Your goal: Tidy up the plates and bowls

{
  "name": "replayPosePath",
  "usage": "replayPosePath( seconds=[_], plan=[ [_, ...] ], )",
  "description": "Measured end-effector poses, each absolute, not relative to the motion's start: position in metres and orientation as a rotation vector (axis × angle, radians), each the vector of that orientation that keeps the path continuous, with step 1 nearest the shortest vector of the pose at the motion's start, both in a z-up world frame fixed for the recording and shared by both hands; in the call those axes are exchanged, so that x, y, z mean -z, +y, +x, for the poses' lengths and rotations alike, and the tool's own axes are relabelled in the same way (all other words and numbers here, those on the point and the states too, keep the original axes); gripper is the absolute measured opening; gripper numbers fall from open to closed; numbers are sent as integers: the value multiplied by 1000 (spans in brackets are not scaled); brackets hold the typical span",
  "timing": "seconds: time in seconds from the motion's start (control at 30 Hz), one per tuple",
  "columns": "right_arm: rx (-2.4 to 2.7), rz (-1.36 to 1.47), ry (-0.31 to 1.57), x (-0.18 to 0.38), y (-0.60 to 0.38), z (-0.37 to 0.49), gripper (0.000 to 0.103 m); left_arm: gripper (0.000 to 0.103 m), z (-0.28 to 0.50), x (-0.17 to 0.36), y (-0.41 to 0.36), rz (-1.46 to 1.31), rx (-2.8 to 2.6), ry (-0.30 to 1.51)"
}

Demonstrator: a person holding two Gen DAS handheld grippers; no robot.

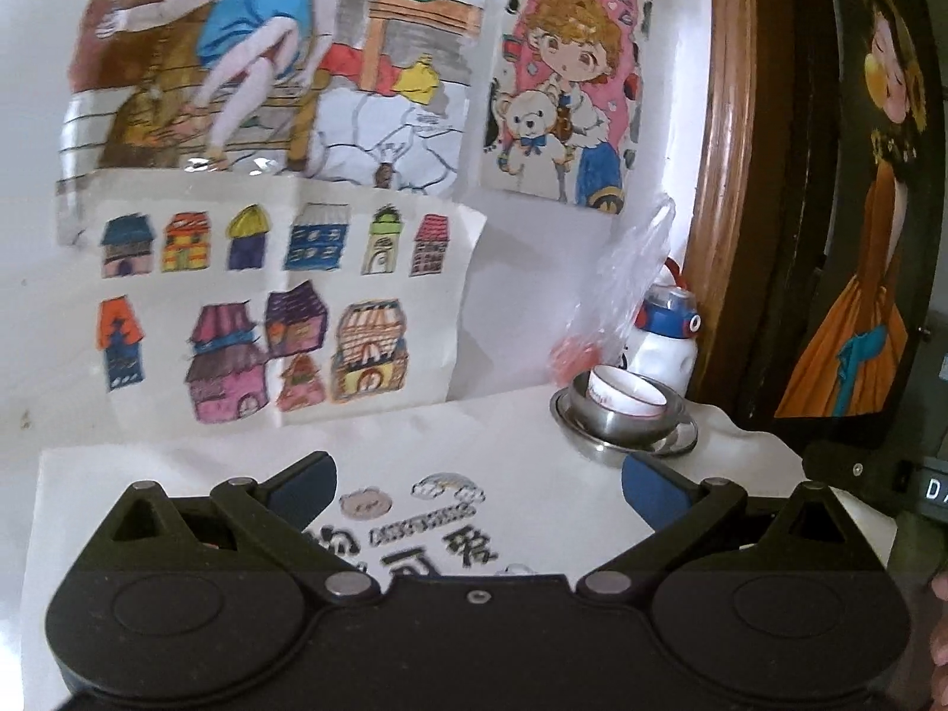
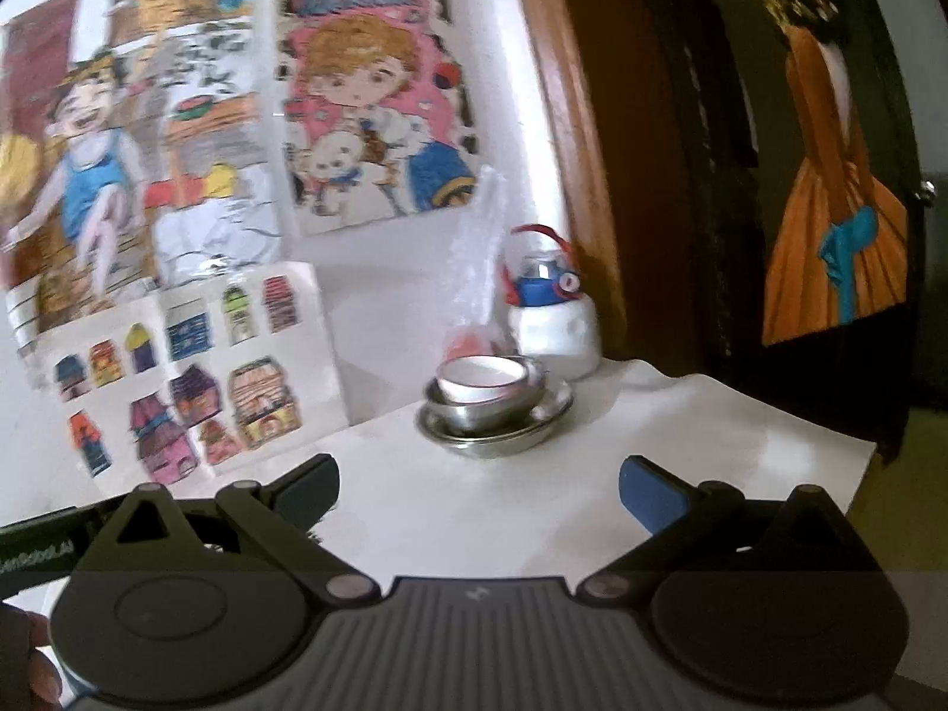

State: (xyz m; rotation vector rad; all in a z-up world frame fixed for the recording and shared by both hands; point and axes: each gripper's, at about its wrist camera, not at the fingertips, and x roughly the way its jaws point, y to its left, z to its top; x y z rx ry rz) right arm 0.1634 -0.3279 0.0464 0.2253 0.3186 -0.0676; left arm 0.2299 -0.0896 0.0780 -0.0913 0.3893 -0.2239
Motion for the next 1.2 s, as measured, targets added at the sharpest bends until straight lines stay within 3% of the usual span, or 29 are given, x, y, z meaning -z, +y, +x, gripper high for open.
replayPosePath(
  seconds=[0.63,1.2],
  plan=[
    [10,154,251,-28,-275,94,103,102,114,-53,-51,-89,60,321],
    [135,199,328,-10,-248,79,103,102,112,-40,-21,-156,57,376]
  ],
)
